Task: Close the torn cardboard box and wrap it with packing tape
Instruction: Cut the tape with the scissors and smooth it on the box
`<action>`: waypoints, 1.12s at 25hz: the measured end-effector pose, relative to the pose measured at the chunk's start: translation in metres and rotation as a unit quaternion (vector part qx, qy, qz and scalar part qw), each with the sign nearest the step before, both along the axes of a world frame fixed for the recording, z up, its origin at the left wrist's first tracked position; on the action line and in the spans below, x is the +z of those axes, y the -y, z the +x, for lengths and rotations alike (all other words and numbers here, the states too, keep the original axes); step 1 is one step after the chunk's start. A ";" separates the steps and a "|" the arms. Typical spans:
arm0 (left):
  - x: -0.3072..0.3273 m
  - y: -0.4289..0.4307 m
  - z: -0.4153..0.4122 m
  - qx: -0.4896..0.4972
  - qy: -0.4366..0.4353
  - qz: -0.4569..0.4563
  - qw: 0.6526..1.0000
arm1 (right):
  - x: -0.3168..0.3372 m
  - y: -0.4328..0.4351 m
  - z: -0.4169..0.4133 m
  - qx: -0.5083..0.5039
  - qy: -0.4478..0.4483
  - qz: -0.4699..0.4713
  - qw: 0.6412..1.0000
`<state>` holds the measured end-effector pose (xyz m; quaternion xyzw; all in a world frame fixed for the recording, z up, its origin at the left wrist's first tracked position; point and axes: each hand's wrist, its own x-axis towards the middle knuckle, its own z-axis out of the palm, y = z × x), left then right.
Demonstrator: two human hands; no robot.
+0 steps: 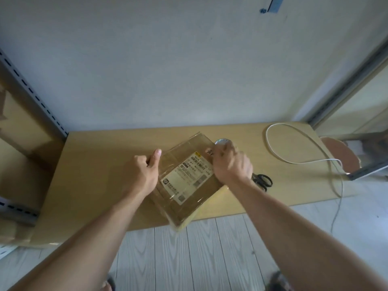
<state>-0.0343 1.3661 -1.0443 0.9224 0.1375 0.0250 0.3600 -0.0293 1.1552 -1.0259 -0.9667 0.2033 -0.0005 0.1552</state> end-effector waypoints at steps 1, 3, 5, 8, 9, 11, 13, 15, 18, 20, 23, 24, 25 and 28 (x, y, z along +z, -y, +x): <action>-0.001 0.003 -0.003 0.005 -0.003 0.005 1.000 | 0.000 0.005 0.011 -0.024 0.026 0.009 0.999; -0.002 0.008 -0.012 0.005 0.009 -0.015 1.000 | -0.002 0.009 0.029 -0.073 0.060 0.029 0.995; -0.005 0.010 -0.017 -0.037 -0.012 -0.031 0.999 | -0.003 0.013 0.045 -0.140 0.093 0.093 0.981; -0.012 -0.005 -0.011 -0.142 -0.198 -0.174 0.954 | 0.003 0.017 0.056 -0.184 0.126 0.168 0.960; -0.013 -0.010 -0.011 -0.161 -0.254 -0.245 0.922 | 0.000 0.016 0.049 -0.187 0.124 0.232 0.947; -0.017 -0.010 -0.020 -0.149 -0.252 -0.334 0.896 | -0.016 0.007 0.013 -0.123 0.097 0.452 0.878; -0.020 -0.003 -0.032 -0.100 -0.147 -0.383 0.906 | -0.030 -0.001 -0.038 -0.086 0.052 0.633 0.768; -0.018 0.003 -0.041 -0.070 -0.137 -0.427 0.891 | -0.032 -0.006 -0.074 -0.098 0.038 0.717 0.689; -0.008 0.002 -0.041 -0.051 -0.232 -0.471 0.850 | -0.029 -0.013 -0.090 -0.081 0.011 0.787 0.612; -0.007 0.000 -0.037 -0.030 -0.254 -0.505 0.824 | -0.029 -0.014 -0.085 -0.114 0.026 0.788 0.604; 0.000 0.009 -0.045 0.005 -0.243 -0.514 0.823 | -0.030 -0.016 -0.086 -0.144 0.029 0.780 0.608; 0.005 0.012 -0.050 0.024 -0.242 -0.528 0.814 | -0.021 -0.019 -0.087 -0.183 0.039 0.750 0.634; 0.009 0.012 -0.052 0.027 -0.249 -0.537 0.805 | -0.014 -0.020 -0.085 -0.220 0.032 0.717 0.661; 0.033 0.003 -0.047 0.001 -0.222 -0.573 0.789 | 0.008 -0.014 -0.083 -0.203 -0.030 0.680 0.704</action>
